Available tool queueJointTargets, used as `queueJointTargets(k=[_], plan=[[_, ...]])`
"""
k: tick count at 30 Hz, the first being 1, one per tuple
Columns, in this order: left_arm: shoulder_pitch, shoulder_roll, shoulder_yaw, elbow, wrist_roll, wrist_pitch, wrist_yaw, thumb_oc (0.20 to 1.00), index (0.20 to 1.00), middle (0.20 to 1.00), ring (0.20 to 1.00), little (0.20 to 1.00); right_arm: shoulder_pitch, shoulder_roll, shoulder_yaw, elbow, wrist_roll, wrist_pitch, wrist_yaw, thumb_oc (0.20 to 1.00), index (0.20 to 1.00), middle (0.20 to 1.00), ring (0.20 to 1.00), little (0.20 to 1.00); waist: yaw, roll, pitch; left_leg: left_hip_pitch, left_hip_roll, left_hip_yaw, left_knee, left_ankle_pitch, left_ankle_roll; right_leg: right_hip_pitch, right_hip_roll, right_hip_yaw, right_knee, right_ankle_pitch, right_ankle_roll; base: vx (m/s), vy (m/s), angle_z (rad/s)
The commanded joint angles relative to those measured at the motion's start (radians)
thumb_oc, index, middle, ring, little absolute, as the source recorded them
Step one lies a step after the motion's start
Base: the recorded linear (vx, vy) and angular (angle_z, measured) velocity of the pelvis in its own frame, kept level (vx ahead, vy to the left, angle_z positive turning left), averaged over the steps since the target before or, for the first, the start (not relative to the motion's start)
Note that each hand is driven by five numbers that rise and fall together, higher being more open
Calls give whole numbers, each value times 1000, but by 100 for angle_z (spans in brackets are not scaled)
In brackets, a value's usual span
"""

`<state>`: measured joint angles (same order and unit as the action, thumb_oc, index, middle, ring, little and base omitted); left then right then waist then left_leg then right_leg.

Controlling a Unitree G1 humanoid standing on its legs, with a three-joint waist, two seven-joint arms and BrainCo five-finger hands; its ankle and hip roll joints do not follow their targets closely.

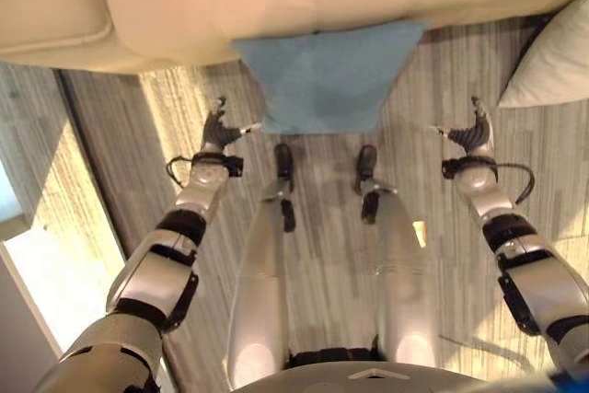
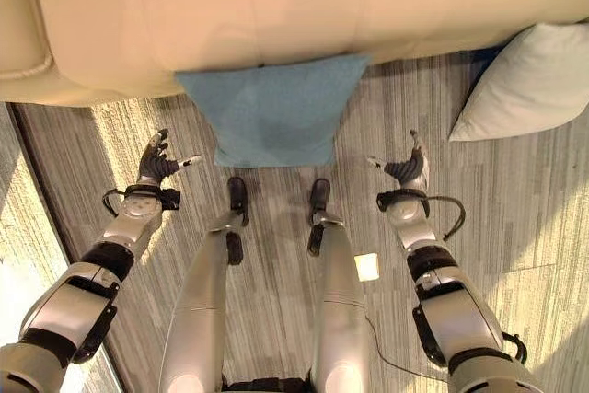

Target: Pick up all the scattered cushions and arrange them neatly on the sofa.

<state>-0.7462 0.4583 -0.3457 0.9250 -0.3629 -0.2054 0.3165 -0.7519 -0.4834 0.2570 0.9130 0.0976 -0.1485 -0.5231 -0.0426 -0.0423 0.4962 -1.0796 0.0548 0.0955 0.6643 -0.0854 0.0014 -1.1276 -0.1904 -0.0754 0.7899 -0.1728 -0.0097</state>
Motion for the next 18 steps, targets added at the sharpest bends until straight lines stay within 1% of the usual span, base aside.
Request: queueJointTargets(k=[1, 4, 7, 10, 12, 13, 18], plan=[[97, 11, 15, -19, -8, -20, 33, 1000, 1000, 1000, 1000, 1000, 116, -46, 17, -21, 49, -35, -30, 1000, 1000, 1000, 1000, 1000, 1, 22, -135, -121, 55, -64, 161, -122, -19, -32, -64, 71, -34, 35, 93, 72, -30, 7], [68, 26, 8, -16, -4, -12, 40, 1000, 1000, 1000, 1000, 1000, 90, -63, 26, -18, 75, -36, -15, 1000, 1000, 1000, 1000, 1000, 2, 19, -135, -195, 49, -69, 237, -152, -11, -119, -54, 85, 54, 3, 80, 74, -38, 3], [51, 34, 4, -7, 0, -9, 45, 1000, 1000, 1000, 1000, 1000, 82, -69, 28, -17, 91, -40, -13, 1000, 1000, 1000, 1000, 1000, -1, 16, -136, -238, 50, -71, 266, -161, -8, -163, -54, 87, 86, -8, 77, 45, -39, 0], [9, 41, -5, 26, -3, 2, 40, 1000, 1000, 1000, 1000, 1000, 58, -74, 33, -33, 113, -49, -12, 1000, 1000, 1000, 1000, 1000, -7, 11, -139, -308, 49, -77, 297, -162, -4, -244, -44, 102, 131, -14, 68, 50, -40, -2], [-9, 47, -6, 36, -11, 1, 40, 1000, 1000, 1000, 1000, 1000, 46, -76, 38, -35, 117, -50, -12, 1000, 1000, 1000, 1000, 1000, -10, 10, -142, -332, 51, -79, 298, -159, -5, -267, -42, 103, 133, -13, 70, 9, -48, -6], [-59, 64, -13, 41, -41, 0, 30, 1000, 1000, 1000, 1000, 1000, 16, -85, 53, -49, 136, -52, -6, 1000, 1000, 1000, 1000, 1000, -17, 6, -147, -377, 48, -80, 296, -149, -5, -317, -33, 104, 131, -3, 74, 3, -45, -6], [-199, 91, -54, 40, -100, -9, 10, 1000, 1000, 1000, 1000, 1000, -92, -120, 98, -45, 171, -55, 12, 1000, 1000, 1000, 1000, 1000, -26, 15, -165, -435, 43, -67, 252, -114, -12, -384, -18, 115, 98, 29, 91, -8, -40, -9]])
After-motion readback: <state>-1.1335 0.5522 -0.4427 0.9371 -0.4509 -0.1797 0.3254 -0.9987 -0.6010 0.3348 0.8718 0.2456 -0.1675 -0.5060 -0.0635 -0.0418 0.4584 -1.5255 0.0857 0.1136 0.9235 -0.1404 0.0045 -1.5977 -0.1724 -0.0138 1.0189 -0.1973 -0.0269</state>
